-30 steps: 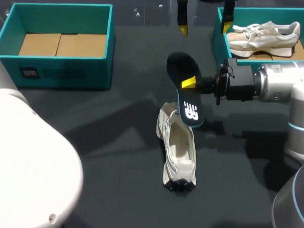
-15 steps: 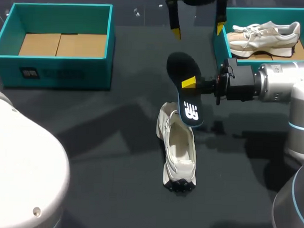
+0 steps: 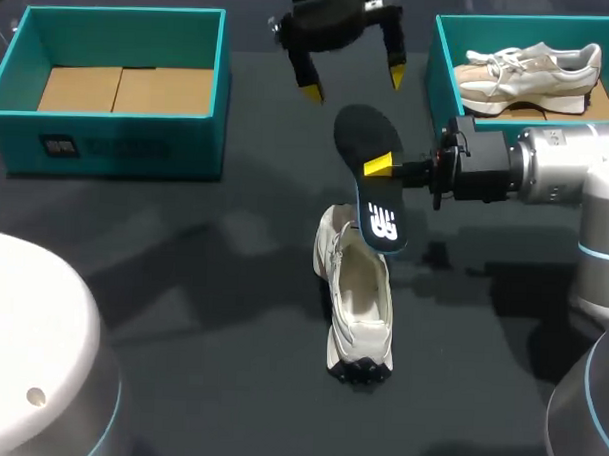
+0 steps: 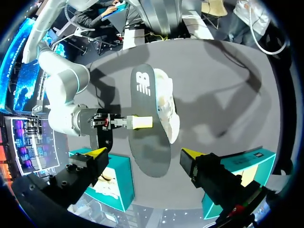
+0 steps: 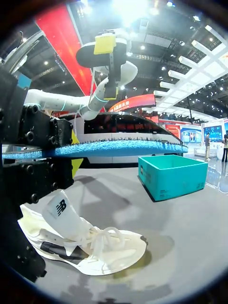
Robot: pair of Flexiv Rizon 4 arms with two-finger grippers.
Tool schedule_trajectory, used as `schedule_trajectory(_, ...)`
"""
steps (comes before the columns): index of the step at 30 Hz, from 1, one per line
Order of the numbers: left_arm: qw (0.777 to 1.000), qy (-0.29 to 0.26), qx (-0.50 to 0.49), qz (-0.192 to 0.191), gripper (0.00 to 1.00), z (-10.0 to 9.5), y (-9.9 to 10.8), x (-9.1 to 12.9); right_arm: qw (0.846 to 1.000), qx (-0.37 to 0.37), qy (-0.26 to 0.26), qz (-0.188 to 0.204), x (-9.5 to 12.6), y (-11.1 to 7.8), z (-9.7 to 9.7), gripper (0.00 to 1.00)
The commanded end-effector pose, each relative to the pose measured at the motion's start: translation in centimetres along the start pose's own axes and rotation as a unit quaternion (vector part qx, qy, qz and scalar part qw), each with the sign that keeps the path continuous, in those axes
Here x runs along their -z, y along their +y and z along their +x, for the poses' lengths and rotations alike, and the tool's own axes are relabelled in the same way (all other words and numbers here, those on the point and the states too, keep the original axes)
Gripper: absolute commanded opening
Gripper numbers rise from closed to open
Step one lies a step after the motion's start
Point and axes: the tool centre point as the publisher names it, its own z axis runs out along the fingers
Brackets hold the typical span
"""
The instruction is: Take the shoe out of the shoebox, open the shoe tongue, remove and reinsert the insole, then place the shoe into the shoebox
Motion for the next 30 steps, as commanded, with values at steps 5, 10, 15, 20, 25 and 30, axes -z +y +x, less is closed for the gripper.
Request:
schedule_trajectory(5, 0.970, -0.240, -0.016, -0.044, 1.00, 2.6, -1.3, -0.4, 1.000, 0.000, -0.002, -0.001, 0.0, -0.1, 0.0, 0.00)
schedule_trajectory(10, 0.964, -0.259, -0.018, -0.052, 1.00, 3.8, -1.8, -0.7, 1.000, 0.000, -0.002, -0.001, 0.0, -0.1, 0.0, 0.00)
schedule_trajectory(15, 0.963, -0.267, -0.013, -0.027, 1.00, 5.0, -1.7, -1.3, 1.000, 0.000, -0.002, -0.001, 0.0, -0.1, 0.0, 0.00)
schedule_trajectory(20, 0.963, -0.267, -0.013, -0.027, 1.00, 5.0, -1.7, -1.3, 1.000, 0.000, -0.002, -0.001, 0.0, -0.1, 0.0, 0.00)
schedule_trajectory(25, 0.963, -0.267, -0.013, -0.027, 1.00, 5.0, -1.7, -1.3, 1.000, 0.000, -0.002, -0.001, 0.0, -0.1, 0.0, 0.00)
schedule_trajectory(30, 0.963, -0.267, -0.013, -0.027, 1.00, 5.0, -1.7, -1.3, 1.000, 0.000, -0.002, -0.001, 0.0, -0.1, 0.0, 0.00)
